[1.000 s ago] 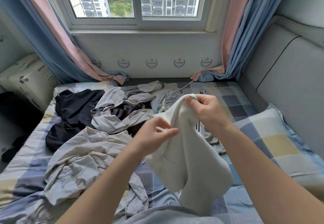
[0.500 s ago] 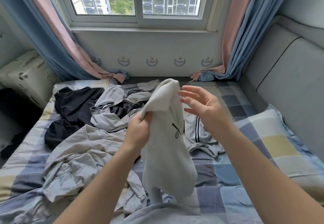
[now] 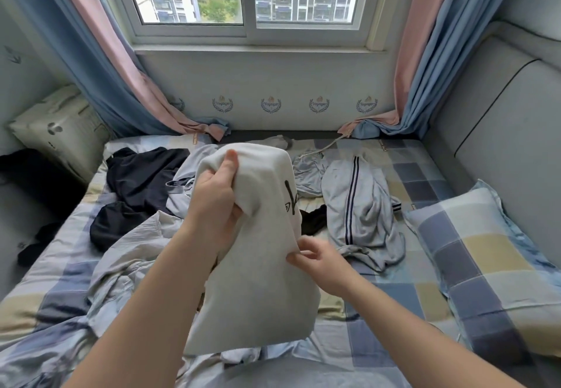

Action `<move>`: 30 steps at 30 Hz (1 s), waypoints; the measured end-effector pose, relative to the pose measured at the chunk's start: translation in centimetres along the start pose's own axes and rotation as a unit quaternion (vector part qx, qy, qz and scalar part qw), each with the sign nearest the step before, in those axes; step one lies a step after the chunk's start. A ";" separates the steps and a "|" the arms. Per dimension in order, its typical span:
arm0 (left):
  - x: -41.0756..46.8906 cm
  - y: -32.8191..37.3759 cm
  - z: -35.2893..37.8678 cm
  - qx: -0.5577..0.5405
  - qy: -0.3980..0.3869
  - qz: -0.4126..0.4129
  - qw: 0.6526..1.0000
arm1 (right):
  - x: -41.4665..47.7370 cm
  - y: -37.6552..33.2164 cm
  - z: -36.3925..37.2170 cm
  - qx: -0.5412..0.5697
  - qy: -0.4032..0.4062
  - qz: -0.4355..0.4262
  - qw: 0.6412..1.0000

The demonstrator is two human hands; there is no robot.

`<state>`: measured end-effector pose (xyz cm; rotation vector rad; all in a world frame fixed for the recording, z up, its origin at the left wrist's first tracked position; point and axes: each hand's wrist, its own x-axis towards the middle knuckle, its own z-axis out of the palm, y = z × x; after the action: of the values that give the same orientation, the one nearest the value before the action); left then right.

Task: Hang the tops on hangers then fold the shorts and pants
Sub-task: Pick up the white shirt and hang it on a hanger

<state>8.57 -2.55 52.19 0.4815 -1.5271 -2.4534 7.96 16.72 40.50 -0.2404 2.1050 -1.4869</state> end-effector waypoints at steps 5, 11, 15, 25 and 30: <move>0.3 0.2 -1.3 -0.008 0.020 -0.019 1.000 | 0.2 0.2 -1.7 0.006 0.054 -0.025 0.998; 0.4 -1.7 -1.9 0.173 -0.057 -0.074 0.980 | 0.1 -3.5 -5.1 -0.040 0.146 -0.077 0.985; -1.0 -4.0 -1.3 0.287 -0.152 -0.111 0.939 | 0.2 -6.8 -5.9 0.084 0.183 -0.064 0.977; -3.8 -10.4 0.4 0.366 -0.218 -0.038 0.904 | -1.6 -10.9 -4.3 0.230 0.153 -0.105 0.955; -2.6 -8.3 -0.1 0.337 -0.133 0.095 0.927 | -2.8 -10.7 -4.6 0.257 0.143 -0.136 0.946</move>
<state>10.98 1.92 45.08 0.0816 -2.4033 -1.8526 6.17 17.68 52.27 -0.1240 1.8532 -2.2952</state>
